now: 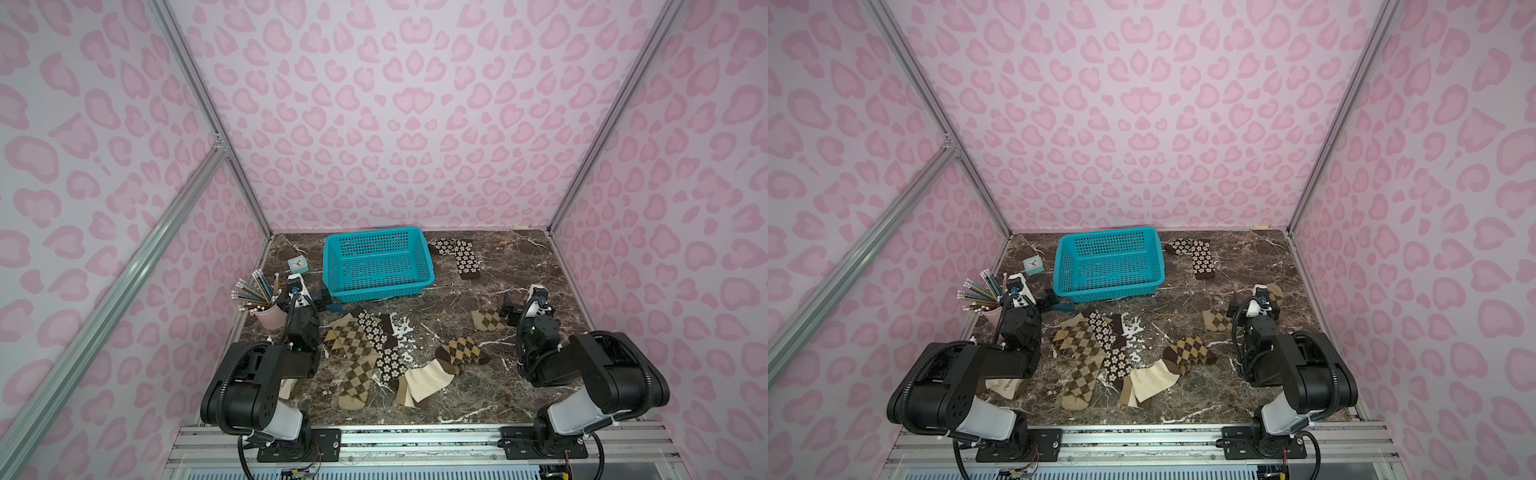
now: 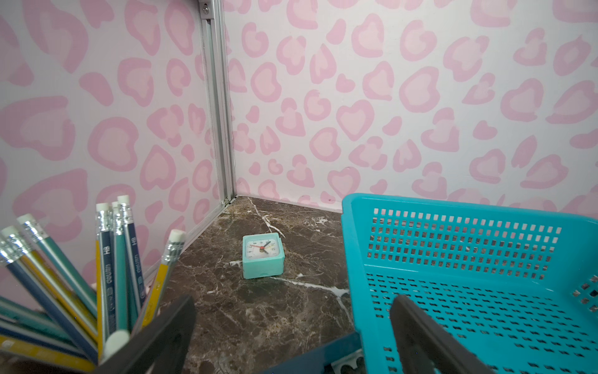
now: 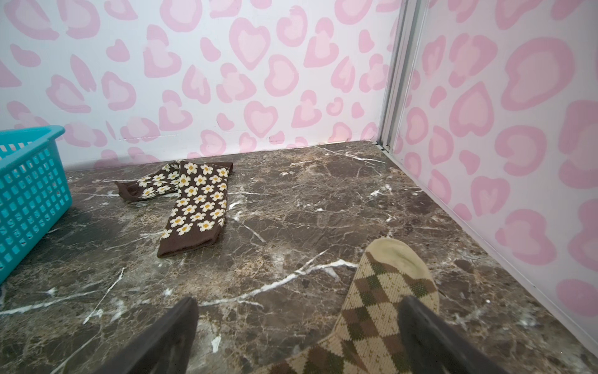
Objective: Place the socks together as a pair
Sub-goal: Pick up the sock at the center of the board.
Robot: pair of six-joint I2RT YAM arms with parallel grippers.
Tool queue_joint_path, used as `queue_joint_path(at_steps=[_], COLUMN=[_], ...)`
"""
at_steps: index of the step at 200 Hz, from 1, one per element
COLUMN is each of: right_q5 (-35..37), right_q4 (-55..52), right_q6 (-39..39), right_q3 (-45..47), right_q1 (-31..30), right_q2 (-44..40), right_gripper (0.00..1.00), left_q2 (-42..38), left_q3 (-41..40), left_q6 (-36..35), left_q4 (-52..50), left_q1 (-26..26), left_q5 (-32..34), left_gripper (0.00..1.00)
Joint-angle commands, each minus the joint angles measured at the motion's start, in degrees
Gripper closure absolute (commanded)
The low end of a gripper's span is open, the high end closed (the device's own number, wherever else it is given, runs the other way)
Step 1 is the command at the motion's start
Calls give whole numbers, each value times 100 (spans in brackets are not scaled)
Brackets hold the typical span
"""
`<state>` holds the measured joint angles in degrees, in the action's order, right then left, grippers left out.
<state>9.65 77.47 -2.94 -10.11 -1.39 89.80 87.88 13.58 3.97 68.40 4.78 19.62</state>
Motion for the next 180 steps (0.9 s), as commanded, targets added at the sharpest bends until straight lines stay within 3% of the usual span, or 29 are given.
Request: queue_joint_path(at_steps=[1, 79, 90, 102, 116, 143, 180], right_q5=[19, -41, 50, 139, 179, -110, -174], right_q4=[273, 368, 522, 496, -134, -1829, -4940], right_q6=[48, 22, -15, -38, -94, -235, -802], right_q3=[-57, 7, 133, 267, 281, 176, -701], right_q1=[-2, 43, 47, 41, 36, -73, -310], right_q2=[11, -25, -114, -435, -1038, -2432, -4066], right_gripper=[0, 0, 0, 0, 0, 0, 0], left_q2=[10, -36, -292, -587, -879, -1562, -2310], left_q3=[48, 33, 292, 982, 1581, 1968, 2711], left_q6=[-56, -103, -237, -251, -30, 402, 888], left_q4=[252, 287, -392, -1818, -2898, -3552, -5092], left_q1=[-11, -6, 3, 66, 81, 217, 718], left_q5=[25, -19, -261, -160, -85, -28, 191], left_gripper=[3, 3, 3, 2, 2, 3, 3])
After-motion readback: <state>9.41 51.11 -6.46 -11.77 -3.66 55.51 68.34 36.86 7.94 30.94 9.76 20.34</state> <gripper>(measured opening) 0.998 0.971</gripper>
